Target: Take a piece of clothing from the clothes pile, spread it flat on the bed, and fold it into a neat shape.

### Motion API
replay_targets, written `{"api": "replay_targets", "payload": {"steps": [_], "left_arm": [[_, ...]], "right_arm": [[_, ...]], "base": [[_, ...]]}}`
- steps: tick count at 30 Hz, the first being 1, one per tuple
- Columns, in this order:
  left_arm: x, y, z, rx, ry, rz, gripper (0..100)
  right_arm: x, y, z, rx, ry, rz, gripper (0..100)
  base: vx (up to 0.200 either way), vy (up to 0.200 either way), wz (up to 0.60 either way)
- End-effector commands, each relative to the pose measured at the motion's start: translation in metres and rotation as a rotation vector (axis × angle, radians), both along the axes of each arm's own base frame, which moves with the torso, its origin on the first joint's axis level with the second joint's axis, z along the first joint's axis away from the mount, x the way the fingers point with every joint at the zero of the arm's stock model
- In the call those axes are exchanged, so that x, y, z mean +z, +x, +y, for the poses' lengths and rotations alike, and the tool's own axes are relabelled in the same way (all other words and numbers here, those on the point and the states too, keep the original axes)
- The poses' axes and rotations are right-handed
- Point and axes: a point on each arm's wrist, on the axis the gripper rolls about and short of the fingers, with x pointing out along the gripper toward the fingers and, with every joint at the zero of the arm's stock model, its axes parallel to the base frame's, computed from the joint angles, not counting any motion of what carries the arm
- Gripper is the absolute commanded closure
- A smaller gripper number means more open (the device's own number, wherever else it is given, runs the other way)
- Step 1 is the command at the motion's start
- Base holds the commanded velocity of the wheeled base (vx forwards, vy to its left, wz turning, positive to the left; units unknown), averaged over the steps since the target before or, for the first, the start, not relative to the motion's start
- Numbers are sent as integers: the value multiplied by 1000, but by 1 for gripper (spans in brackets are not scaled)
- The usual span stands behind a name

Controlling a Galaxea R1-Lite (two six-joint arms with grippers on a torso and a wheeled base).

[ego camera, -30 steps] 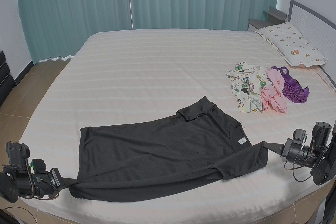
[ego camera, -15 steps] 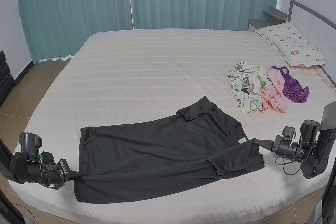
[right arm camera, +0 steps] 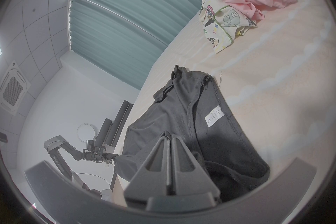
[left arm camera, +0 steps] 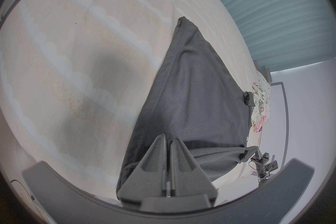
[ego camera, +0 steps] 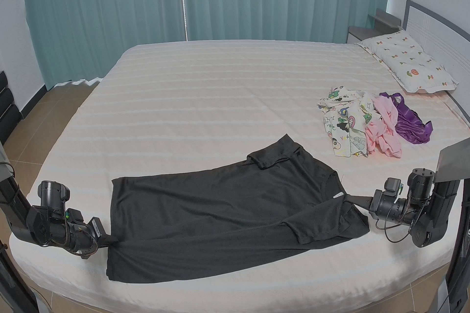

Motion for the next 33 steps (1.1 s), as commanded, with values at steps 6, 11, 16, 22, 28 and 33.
{"api": "replay_targets", "payload": {"steps": [6,11,16,22,28,33], "left_arm": [[-10,6,1,6,10,31,100],[-11,6,1,14,26,40,100],[-11,5,0,13,23,41,0],[-10,4,1,16,17,31,0],[2,0,3,59,2,-24,0],[24,-6,12,122,-47,-107,0]], "right_arm": [[-14,6,0,-6,-2,25,100],[-17,6,0,-6,-2,33,100],[-20,8,-1,-10,-1,36,0],[-17,7,-3,-33,-7,31,0],[-9,5,-20,-114,19,39,0],[0,1,-23,-150,88,77,0]], "base": [[0,0,0],[0,0,0],[0,0,0],[0,0,0],[0,0,0],[0,0,0]]}}
